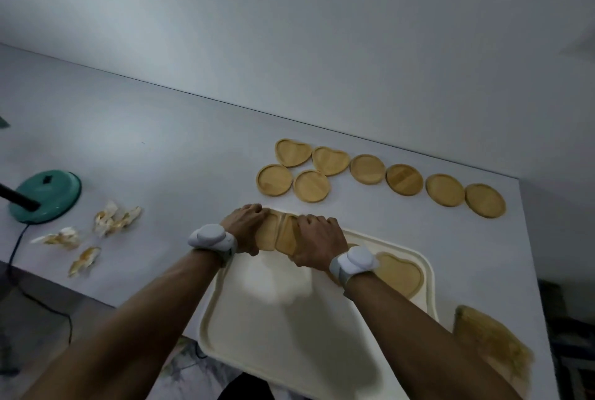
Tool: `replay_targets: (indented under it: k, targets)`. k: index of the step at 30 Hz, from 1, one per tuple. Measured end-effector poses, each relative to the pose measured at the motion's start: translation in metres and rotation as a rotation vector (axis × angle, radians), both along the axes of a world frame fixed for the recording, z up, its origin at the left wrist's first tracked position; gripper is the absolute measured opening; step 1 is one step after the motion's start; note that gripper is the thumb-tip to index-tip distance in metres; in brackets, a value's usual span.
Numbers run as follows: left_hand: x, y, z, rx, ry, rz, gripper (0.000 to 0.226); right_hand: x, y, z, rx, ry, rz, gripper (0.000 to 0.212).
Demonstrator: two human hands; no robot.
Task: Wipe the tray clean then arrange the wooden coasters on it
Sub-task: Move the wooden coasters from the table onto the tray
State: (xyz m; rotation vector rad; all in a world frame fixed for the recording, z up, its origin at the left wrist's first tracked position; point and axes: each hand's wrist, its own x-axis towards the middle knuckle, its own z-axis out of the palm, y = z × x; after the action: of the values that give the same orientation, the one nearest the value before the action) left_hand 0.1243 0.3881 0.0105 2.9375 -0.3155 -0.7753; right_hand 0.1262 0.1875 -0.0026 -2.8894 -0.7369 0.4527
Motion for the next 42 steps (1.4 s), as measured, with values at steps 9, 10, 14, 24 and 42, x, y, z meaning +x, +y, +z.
replay_targets:
  k: [9, 10, 14, 24, 42]
  targets:
    - [0.000, -0.003, -0.011, 0.009, -0.018, -0.053, 0.097, -0.008, 0.002, -0.011, 0.003, -0.056, 0.014, 0.060]
    - [0.000, -0.004, -0.011, 0.015, -0.022, -0.061, 0.097, -0.009, 0.001, -0.011, 0.001, -0.060, 0.021, 0.059]
    - [0.002, -0.006, -0.012, 0.025, -0.031, -0.086, 0.097, -0.015, -0.001, -0.014, -0.026, -0.059, 0.027, 0.055]
    - [0.002, -0.013, -0.016, 0.024, -0.017, -0.125, 0.096, -0.015, -0.009, -0.013, -0.073, -0.016, 0.007, 0.047]
    - [0.043, -0.002, 0.001, -0.053, -0.100, -0.055, 0.080, 0.035, -0.001, 0.009, 0.016, -0.039, -0.092, 0.052]
